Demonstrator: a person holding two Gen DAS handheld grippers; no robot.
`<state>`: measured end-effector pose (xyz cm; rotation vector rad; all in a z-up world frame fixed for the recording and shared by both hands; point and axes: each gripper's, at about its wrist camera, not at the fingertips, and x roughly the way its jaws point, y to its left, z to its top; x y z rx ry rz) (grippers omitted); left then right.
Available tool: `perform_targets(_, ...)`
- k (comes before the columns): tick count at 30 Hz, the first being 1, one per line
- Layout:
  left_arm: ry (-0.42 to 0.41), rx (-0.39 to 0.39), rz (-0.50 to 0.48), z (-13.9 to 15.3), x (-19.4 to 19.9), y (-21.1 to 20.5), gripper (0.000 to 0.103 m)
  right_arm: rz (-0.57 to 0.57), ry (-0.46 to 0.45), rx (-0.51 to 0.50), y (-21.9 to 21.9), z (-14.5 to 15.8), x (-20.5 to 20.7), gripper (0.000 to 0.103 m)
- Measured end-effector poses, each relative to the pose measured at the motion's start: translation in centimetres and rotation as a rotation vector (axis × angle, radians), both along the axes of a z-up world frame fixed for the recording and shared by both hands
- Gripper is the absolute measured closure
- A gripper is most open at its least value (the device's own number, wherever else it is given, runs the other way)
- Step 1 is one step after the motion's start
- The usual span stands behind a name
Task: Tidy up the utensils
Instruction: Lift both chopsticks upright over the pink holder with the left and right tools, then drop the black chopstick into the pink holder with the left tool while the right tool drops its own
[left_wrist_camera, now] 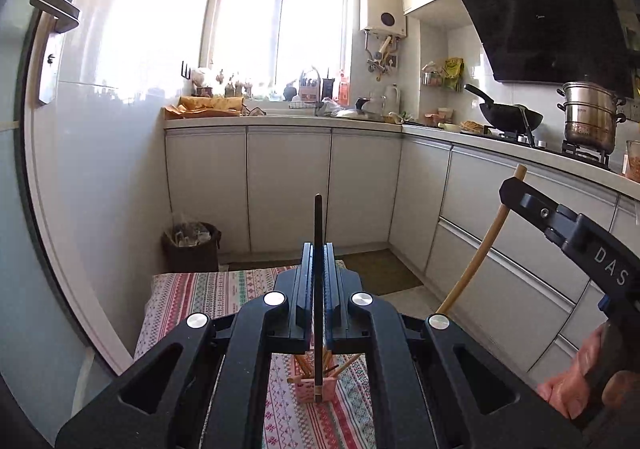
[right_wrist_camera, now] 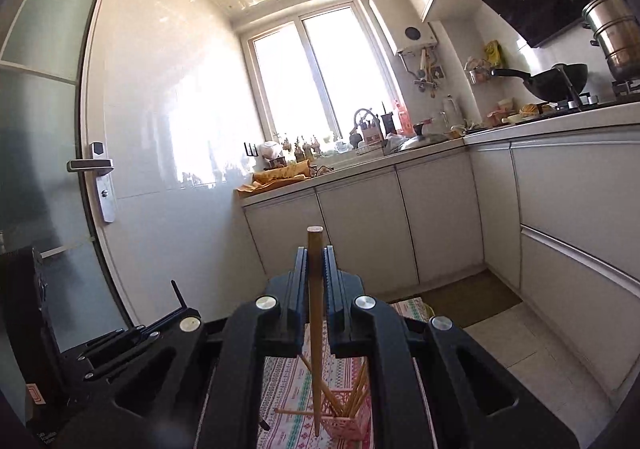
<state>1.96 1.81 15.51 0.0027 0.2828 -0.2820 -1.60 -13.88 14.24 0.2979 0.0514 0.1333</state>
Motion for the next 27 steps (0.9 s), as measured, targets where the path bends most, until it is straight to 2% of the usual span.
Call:
perform_targets(11,0.095,-0.040,0.022,-6.2,9.6,-1.1,0.100,-0.019,0.041,-0.011,0.5,-6.2,10.3,0.095)
perform_targets(16,0.139,-0.042,0.036,-9.2,12.1,-1.2,0.098,0.019,0.082,0.000,1.2,-9.4,12.9,0.095)
perform_targets(17,0.148,-0.044,0.047,-9.8,12.2,-1.1,0.096,0.025,0.098,0.001,1.3,-10.0,13.1,0.095)
perform_targets(18,0.153,-0.045,0.062,-10.1,12.2,-0.9,0.085,0.025,0.107,0.003,1.4,-10.4,13.0,0.092)
perform_targets(19,0.149,-0.046,0.068,-10.1,11.9,-0.9,0.078,0.019,0.107,0.008,1.3,-10.5,12.7,0.092)
perform_targets(23,0.085,-0.033,0.097,-7.3,9.9,-0.6,0.073,-0.029,0.093,0.014,0.6,-8.6,10.6,0.091)
perform_targets(25,0.055,-0.022,0.117,-5.8,8.5,-0.5,0.067,-0.059,0.089,0.026,-0.2,-7.4,9.1,0.088)
perform_targets(27,0.037,-0.019,0.137,-4.5,6.9,-0.2,0.062,-0.092,0.101,0.028,-0.8,-6.5,7.4,0.073)
